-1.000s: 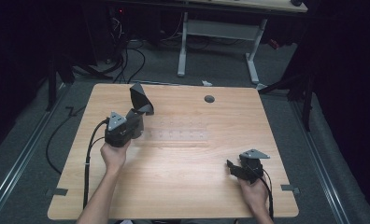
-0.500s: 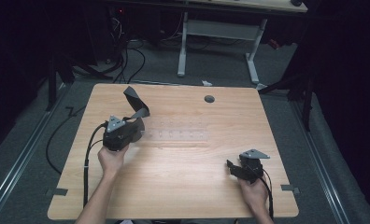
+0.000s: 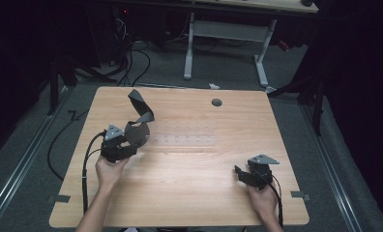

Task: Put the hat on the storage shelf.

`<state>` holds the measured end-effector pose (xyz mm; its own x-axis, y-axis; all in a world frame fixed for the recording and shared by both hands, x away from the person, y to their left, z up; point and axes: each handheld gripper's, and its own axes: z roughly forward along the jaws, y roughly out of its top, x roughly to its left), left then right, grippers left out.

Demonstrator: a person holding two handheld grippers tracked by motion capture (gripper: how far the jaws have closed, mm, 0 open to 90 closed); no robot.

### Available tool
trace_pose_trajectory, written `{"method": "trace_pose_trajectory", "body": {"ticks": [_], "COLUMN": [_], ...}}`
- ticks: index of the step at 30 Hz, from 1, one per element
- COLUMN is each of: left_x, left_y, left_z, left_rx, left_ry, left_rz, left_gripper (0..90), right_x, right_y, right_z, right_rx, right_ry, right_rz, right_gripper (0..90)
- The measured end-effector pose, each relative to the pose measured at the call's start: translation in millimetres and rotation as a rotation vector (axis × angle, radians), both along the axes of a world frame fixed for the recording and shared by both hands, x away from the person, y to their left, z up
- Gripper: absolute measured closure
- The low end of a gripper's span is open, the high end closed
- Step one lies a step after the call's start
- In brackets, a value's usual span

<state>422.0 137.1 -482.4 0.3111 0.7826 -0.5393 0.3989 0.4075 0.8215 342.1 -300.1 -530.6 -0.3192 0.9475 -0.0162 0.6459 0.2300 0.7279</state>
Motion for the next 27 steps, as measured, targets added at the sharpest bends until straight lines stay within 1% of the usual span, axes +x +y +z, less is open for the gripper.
{"method": "trace_pose_trajectory", "body": {"ticks": [1,3,8,9,10,15,18,23,26,27], "left_x": [-1.9,-6.5,-15.8,-18.3,-20.5,-33.8,-40.3,-48.1,-53.0,-54.0], "left_y": [2.0,5.0,10.4,11.1,12.3,15.9,17.9,20.6,21.3,21.3], "left_z": [-0.2,-0.8,-3.5,-4.0,-5.2,-13.4,-19.5,-28.7,-35.8,-38.4], "left_rx": [-0.004,-0.015,-0.020,-0.027,-0.017,-0.001,0.029,0.041,0.054,0.060], "left_ry": [0.007,0.003,0.018,0.022,0.024,0.028,0.036,0.050,0.034,0.037], "left_rz": [0.002,0.004,0.004,0.005,0.002,-0.008,-0.016,-0.013,0.002,0.008], "left_gripper": [44.4,43.8,42.7,42.6,42.5,42.3,41.8,41.4,42.0,42.2], "right_x": [0.0,0.0,0.0,-0.1,0.0,0.0,0.0,0.0,0.0,-0.1], "right_y": [0.0,0.0,0.0,0.1,0.0,0.0,0.1,0.1,0.1,0.1], "right_z": [0.0,0.0,0.0,0.0,0.0,0.0,0.0,0.0,0.0,0.0], "right_rx": [0.000,0.000,0.000,0.000,-0.001,0.000,0.000,0.000,0.000,-0.001], "right_ry": [0.000,0.000,0.000,0.001,0.000,0.000,0.000,0.000,0.000,0.000], "right_rz": [-0.001,0.000,0.000,0.000,0.000,0.000,-0.001,-0.001,0.000,-0.001], "right_gripper": [38.7,38.7,38.7,38.7,38.7,38.7,38.7,38.7,38.7,38.7]}}
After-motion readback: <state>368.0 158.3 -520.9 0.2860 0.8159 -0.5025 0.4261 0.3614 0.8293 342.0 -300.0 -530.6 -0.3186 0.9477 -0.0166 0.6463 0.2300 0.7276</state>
